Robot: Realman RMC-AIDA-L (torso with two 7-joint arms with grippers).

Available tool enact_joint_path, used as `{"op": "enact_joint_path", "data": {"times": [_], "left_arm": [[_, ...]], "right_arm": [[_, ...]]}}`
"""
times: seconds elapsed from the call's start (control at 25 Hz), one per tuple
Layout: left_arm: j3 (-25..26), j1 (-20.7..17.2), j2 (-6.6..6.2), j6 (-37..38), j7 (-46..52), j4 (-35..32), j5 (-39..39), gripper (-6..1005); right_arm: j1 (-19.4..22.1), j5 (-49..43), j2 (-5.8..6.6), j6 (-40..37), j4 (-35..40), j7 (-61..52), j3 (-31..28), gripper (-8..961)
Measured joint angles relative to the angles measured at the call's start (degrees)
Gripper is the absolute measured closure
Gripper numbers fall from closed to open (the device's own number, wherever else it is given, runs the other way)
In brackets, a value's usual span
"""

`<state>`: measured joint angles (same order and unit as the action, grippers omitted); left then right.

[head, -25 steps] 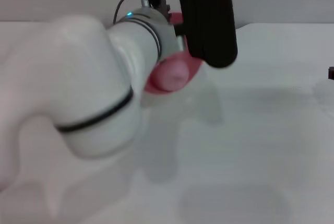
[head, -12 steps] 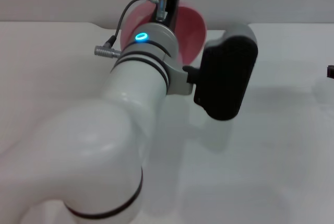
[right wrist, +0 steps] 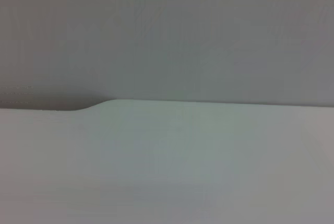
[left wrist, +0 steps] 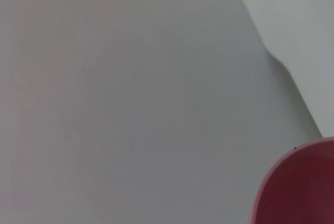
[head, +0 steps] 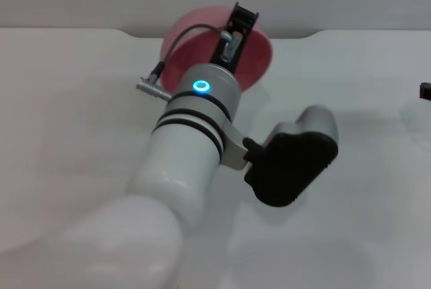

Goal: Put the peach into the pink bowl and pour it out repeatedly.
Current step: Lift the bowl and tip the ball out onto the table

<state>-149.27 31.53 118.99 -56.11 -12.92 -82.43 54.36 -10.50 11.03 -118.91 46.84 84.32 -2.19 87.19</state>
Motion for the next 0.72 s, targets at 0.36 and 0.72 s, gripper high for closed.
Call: {"op": "enact_joint_path", "data": {"times": [0.36,0.72], "left_arm": [[-1.69,-1.07,0.01,1.77,0.08,1.66,5.38,951],[6.95,0.90,0.12,0.58,14.47,-7.06,-9.74,951]], "right_arm": [[-0.55,-0.04,0.00,0.00,-0.36,0.00,0.54,406],[-1.09,-0.05,-0.03,-0.31,-0.94,-0.08,1.53,415]]}}
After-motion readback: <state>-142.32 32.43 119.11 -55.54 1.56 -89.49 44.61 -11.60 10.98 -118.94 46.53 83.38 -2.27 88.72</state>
